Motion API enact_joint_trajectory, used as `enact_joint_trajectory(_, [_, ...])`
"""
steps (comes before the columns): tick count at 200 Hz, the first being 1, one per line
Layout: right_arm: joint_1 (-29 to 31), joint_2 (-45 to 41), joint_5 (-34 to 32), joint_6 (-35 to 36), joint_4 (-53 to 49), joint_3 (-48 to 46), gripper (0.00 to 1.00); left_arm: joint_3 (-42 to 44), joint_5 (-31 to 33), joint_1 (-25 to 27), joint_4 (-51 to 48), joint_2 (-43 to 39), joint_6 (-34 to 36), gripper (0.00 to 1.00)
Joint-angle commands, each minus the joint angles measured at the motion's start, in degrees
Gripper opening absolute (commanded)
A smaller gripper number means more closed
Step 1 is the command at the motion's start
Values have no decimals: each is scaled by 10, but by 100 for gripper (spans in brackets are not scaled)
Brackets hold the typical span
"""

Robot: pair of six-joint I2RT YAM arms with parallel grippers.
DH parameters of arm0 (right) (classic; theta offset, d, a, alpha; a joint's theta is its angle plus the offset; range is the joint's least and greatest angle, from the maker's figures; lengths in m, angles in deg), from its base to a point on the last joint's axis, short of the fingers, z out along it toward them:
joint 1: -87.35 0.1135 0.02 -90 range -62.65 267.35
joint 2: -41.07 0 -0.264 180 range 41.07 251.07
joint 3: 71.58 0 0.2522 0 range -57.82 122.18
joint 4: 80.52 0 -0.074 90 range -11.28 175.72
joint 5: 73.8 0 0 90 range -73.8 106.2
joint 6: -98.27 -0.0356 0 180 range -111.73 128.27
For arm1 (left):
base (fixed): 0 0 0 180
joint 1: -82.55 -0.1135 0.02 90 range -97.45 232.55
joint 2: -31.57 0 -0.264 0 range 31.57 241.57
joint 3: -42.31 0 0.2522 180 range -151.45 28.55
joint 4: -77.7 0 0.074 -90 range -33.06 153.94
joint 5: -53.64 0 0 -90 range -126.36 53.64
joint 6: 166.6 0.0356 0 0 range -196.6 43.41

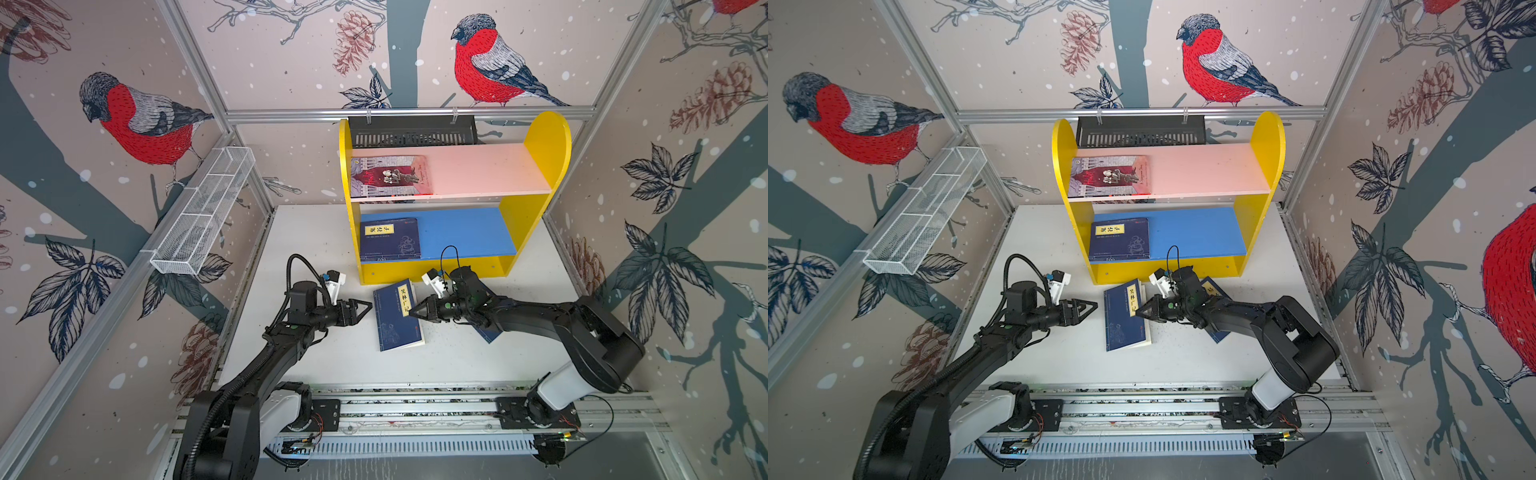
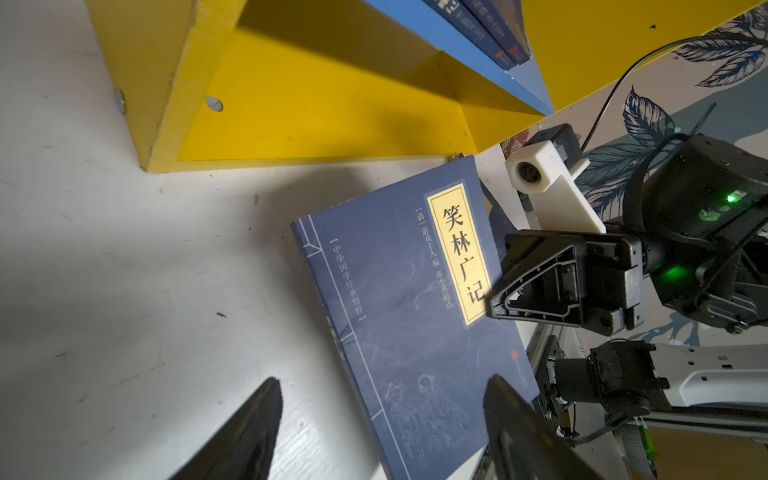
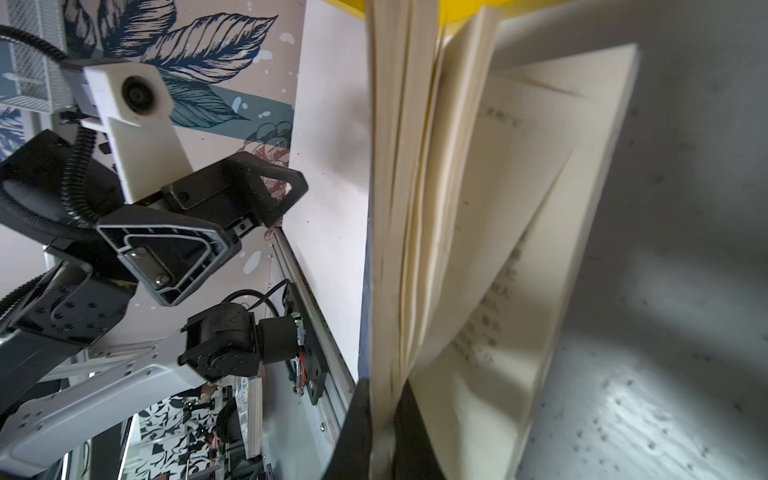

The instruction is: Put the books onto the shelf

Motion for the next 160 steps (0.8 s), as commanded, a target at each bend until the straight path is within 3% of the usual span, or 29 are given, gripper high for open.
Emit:
enact_joint_trajectory(1, [-3,-13,43,3,23,8,1,3,-25,-2,-5,-2,10,79])
enact_joint_trajectory(65, [-4,-46,74,-28,69,6,1,18,-58,-2,22,3,-27,87])
enact_joint_trajectory(90, [-3,-53,91,-47,100,7,1,33,-103,-1,94,10,-98,87])
enact_joint_trajectory(123, [4,-50,104,-46,103,15,1,55,-170,-1,237,5,-234,78])
enact_joint_trajectory(160, [18,-40,116,-39,101,28,1,60,-202,3,297,-4,-297,63])
